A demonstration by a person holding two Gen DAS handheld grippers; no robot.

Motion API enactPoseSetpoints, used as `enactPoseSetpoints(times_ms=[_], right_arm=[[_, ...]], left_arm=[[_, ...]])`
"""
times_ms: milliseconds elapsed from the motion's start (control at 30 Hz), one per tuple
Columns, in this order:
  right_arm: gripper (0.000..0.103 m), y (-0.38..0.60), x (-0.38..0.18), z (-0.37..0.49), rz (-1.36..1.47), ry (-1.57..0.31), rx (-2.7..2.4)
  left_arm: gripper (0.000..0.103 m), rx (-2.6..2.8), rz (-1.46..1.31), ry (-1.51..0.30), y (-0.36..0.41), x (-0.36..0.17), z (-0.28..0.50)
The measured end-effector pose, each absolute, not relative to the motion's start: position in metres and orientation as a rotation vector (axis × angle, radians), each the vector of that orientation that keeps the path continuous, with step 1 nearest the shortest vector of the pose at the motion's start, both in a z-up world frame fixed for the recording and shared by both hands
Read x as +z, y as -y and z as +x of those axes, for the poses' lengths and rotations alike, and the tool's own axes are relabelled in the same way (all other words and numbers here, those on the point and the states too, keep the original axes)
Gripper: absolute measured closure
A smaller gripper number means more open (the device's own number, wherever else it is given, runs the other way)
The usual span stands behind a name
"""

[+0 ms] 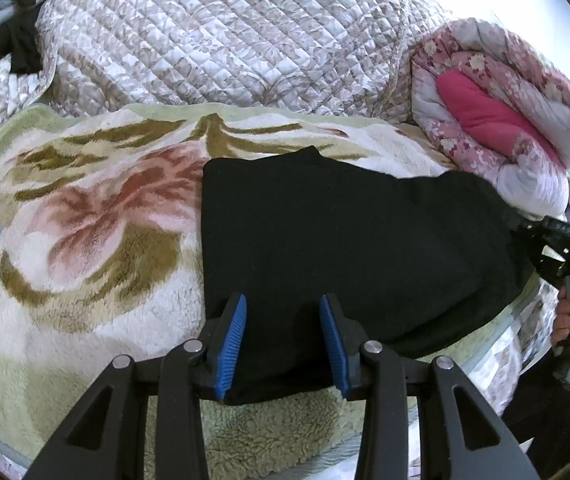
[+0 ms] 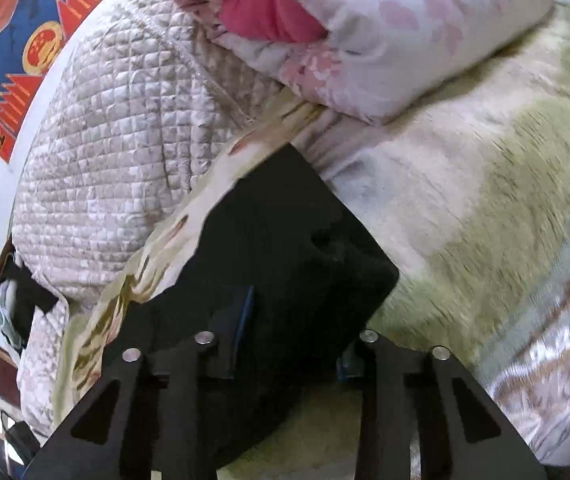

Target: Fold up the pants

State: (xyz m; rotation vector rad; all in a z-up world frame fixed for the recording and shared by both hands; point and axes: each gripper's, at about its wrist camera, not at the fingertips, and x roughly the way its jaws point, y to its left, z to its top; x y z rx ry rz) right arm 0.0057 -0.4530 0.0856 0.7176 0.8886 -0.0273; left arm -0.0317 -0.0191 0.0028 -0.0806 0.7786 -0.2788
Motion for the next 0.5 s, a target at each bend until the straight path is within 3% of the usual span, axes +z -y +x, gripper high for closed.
enactPoseSetpoints(times_ms=[300, 500], right_arm=[[0.081, 0.372, 0.164, 0.039, 0.522, -0.829, 0.210], [0.081, 0.272, 0.175, 0.057, 0.364, -0.851, 0.391]], left_arm=[[0.062, -0.173, -0.193, -0.766, -0.024, 0.023, -0.027], [0.062, -0.087, -0.252, -0.756, -0.058, 0.029, -0.031]])
